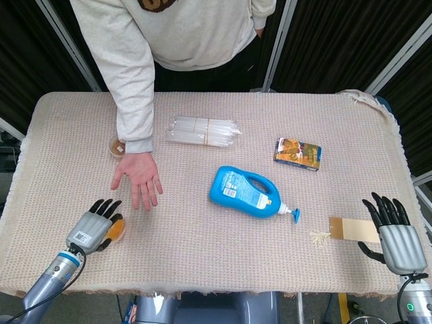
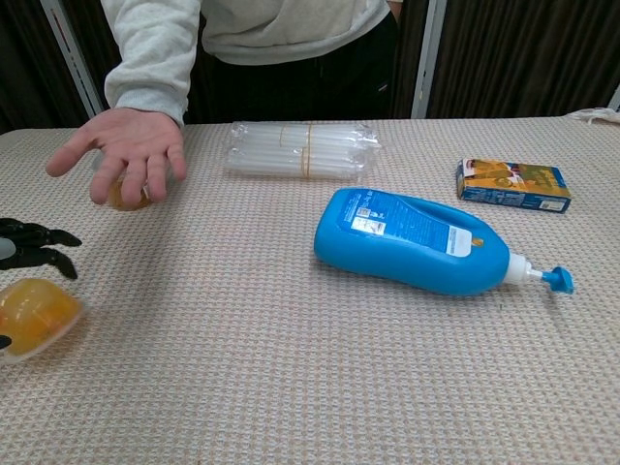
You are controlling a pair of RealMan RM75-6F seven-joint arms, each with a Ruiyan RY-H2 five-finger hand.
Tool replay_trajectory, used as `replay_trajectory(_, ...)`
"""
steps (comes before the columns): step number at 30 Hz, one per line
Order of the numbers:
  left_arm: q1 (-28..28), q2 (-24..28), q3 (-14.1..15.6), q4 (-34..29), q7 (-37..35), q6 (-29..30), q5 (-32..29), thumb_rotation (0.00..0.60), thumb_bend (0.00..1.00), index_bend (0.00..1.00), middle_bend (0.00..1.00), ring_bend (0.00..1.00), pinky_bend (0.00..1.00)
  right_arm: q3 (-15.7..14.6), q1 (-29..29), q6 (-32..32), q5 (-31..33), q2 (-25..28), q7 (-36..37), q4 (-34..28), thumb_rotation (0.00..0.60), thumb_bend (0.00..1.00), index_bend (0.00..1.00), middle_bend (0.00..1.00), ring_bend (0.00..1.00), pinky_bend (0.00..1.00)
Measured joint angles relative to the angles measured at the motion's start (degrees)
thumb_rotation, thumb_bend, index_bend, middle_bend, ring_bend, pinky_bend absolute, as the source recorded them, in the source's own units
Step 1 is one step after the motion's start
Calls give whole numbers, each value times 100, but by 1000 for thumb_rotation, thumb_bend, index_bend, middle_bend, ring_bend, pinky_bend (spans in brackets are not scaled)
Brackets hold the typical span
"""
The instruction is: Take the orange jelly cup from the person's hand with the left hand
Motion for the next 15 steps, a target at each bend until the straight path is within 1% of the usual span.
replay_trajectory(4, 81, 65, -67, -100, -67, 233, 105, 600, 260, 16, 0, 0, 0, -1, 0, 1, -5, 3, -2, -1, 600, 111, 108, 0, 0, 0)
replay_trajectory(8, 229, 286, -119, -396, -448, 460, 187, 600, 245, 12, 0, 0, 0, 2, 0, 13, -13, -2, -23, 5, 600, 112, 108, 0, 0, 0)
replay_trajectory(11, 420, 512, -124, -584, -759, 830, 372, 600, 238, 6, 0, 0, 0, 7, 0, 17, -11, -8, -34, 9, 600, 112, 108, 0, 0, 0)
replay_trajectory(15, 767, 713, -78, -620, -1074, 1465, 700, 600, 226, 0, 0, 0, 0, 10, 6, 23, -26, -21, -72, 14, 600, 111, 108, 0, 0, 0)
